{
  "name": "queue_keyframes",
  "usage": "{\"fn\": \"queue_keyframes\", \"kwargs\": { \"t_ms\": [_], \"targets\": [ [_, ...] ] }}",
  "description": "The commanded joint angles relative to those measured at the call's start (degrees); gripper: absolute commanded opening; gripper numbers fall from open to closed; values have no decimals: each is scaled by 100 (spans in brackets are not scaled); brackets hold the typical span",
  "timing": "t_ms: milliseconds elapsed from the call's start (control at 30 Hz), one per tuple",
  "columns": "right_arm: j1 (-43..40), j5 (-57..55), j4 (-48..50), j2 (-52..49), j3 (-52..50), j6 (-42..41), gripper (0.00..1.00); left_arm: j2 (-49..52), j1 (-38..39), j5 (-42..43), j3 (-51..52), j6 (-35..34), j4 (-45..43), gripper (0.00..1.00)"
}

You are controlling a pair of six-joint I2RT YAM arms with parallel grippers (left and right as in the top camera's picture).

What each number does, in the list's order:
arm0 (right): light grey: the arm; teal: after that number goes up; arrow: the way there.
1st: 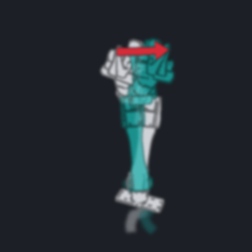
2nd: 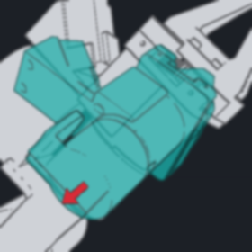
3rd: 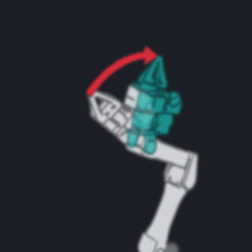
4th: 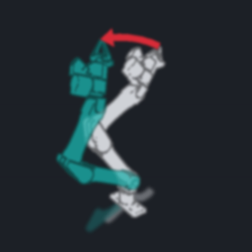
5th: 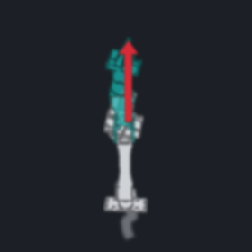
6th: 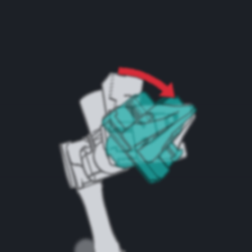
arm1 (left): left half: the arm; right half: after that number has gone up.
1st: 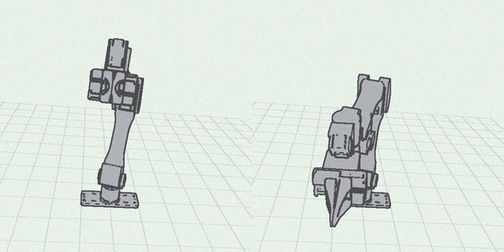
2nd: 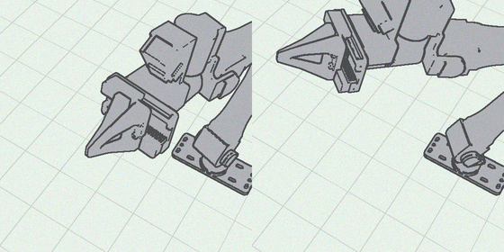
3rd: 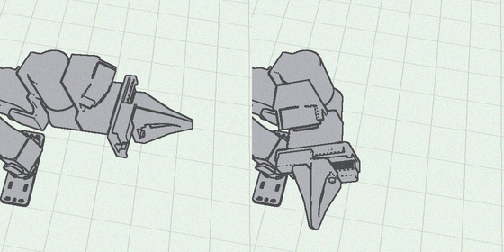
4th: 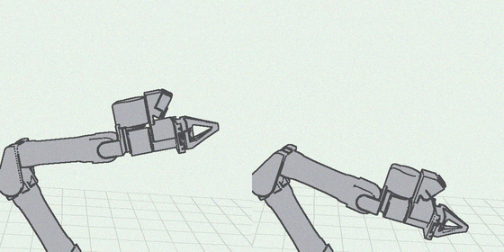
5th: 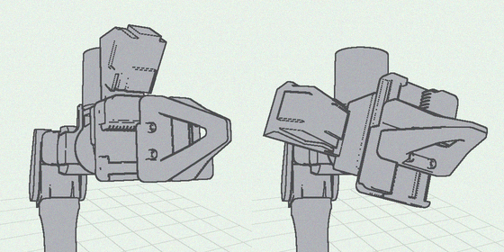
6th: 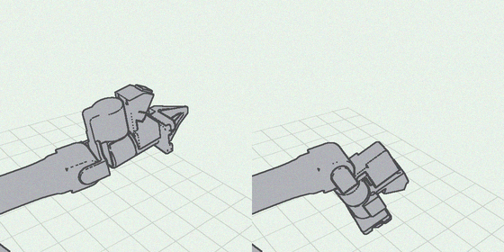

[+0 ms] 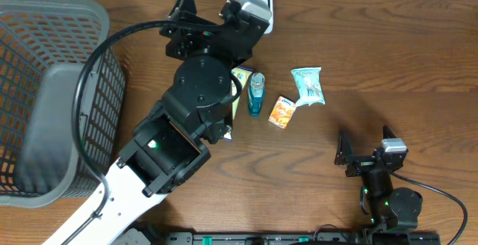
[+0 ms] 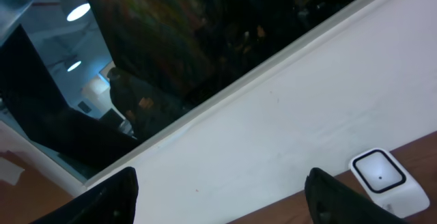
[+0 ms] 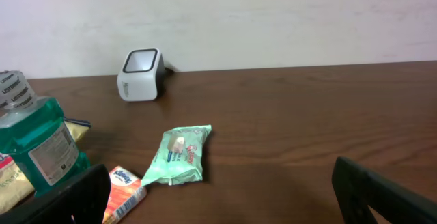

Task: Scan the item barcode
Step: 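Retract the left gripper back toward its rest pose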

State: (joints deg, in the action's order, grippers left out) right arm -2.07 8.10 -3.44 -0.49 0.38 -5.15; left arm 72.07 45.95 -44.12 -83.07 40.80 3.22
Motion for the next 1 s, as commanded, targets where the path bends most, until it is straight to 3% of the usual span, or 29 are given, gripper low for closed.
{"fn": "queue_keyframes", "kwargs": {
  "t_ms": [0,167,400,967],
  "targets": [
    [-20,-4,-22,0,-7,52,99,-352,-94,-155,-13,50,39,78],
    [-20,-7,-22,0,-7,52,99,-824,-387,101,199,-315,114,78],
    [-20,-7,-22,0,-7,52,99,-1965,-1134,1281,570,-1316,807,78],
    [-20,-7,-22,0,-7,52,99,-4463,-2999,3565,1971,-2660,953,79]
  ]
}}
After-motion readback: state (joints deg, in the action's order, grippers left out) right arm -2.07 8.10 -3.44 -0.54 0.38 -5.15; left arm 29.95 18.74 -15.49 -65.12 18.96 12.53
